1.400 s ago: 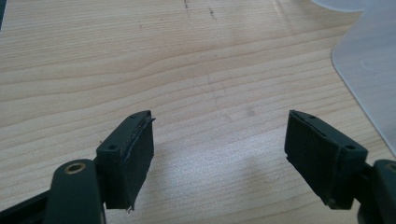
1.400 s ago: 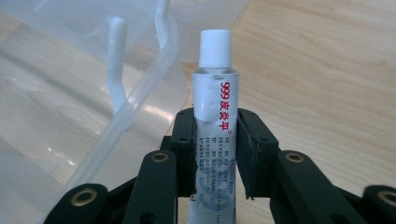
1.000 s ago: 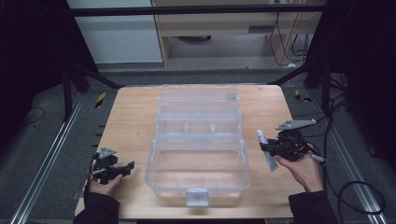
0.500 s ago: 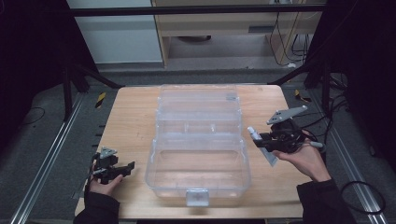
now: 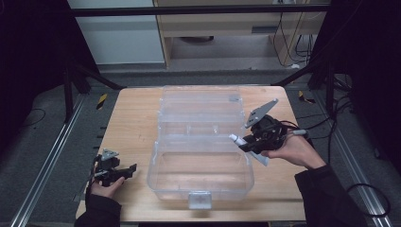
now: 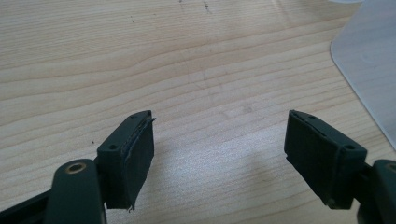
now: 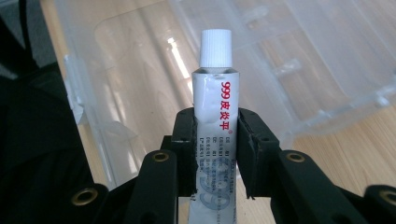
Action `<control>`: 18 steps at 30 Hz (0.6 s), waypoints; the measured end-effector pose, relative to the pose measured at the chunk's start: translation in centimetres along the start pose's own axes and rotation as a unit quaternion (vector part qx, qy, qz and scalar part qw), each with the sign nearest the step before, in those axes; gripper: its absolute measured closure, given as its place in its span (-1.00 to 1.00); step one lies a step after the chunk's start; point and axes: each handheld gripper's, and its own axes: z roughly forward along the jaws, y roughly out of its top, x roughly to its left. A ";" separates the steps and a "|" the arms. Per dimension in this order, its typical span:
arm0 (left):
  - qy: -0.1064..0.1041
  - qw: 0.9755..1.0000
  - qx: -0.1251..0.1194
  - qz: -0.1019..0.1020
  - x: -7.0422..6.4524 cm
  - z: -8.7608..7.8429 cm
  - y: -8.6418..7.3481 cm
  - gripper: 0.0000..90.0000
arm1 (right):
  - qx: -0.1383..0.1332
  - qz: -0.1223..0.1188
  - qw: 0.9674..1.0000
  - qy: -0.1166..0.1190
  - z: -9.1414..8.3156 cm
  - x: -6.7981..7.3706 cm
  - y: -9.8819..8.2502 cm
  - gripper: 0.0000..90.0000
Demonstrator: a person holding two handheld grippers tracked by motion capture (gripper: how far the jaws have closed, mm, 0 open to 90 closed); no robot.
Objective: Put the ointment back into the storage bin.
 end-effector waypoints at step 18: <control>-0.001 1.000 0.003 0.002 0.0 0.1 0.0 -0.47 | 0.054 -0.100 0.992 0.062 4.9 1.7 3.4 0.55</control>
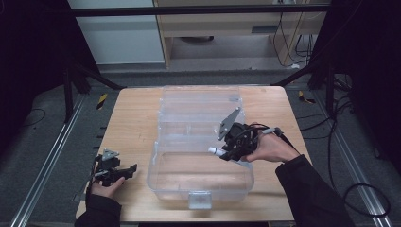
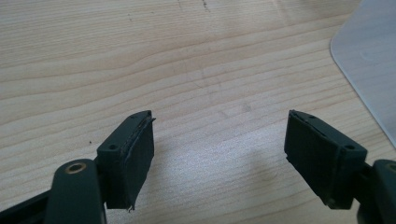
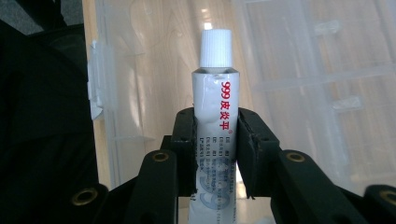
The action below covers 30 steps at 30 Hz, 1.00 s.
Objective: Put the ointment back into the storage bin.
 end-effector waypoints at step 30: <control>0.000 1.000 0.000 0.000 0.0 0.0 0.0 -0.47 | 0.095 -0.048 0.994 0.024 8.8 1.0 -1.2 0.55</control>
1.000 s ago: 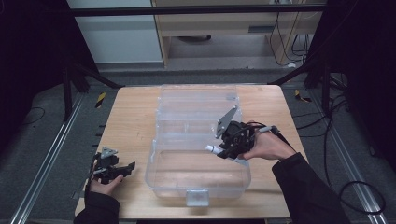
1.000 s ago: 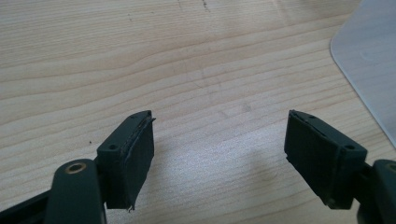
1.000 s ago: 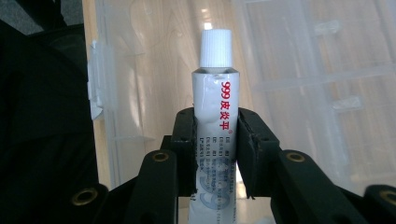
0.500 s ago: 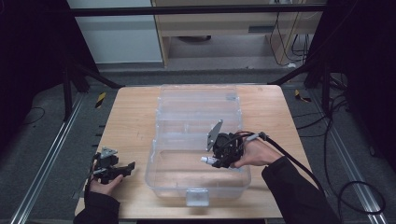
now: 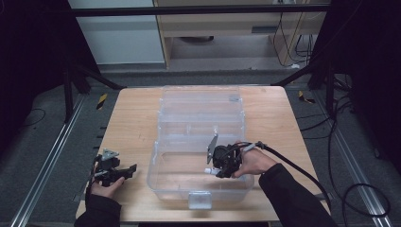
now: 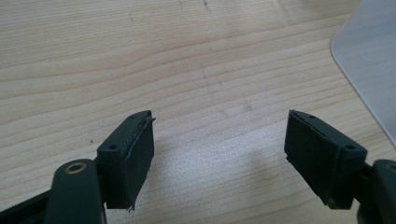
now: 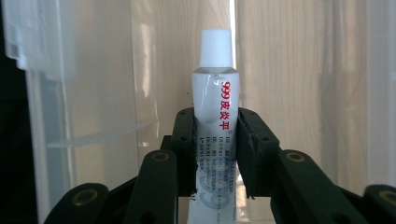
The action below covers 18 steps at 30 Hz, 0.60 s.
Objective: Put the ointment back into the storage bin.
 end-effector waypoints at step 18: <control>0.000 1.000 0.001 0.000 0.0 0.0 0.0 -0.47 | 0.036 -0.010 0.999 0.003 2.9 0.2 -0.4 0.55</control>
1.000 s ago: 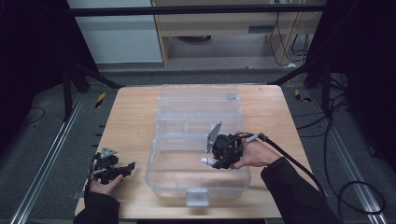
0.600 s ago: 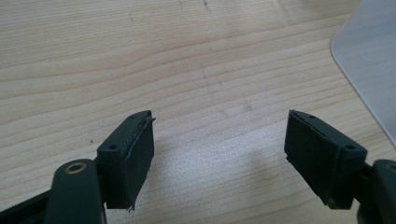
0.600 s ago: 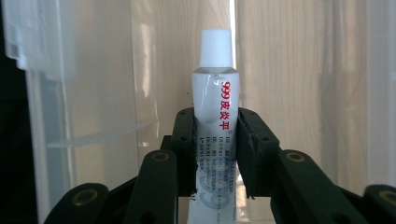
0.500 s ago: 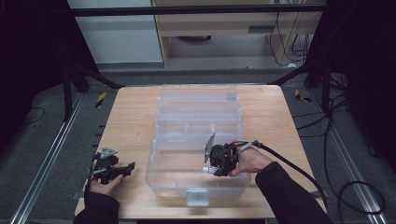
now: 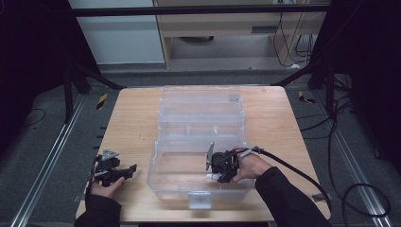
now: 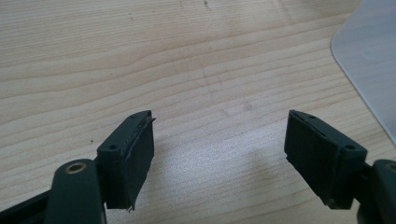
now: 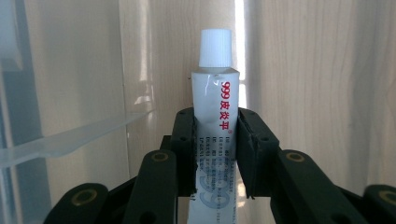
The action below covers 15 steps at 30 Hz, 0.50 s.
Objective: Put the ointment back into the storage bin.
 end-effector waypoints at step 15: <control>-0.001 1.000 0.000 -0.001 0.0 0.1 0.0 -0.47 | 0.022 0.003 1.000 0.002 1.5 0.1 0.0 0.54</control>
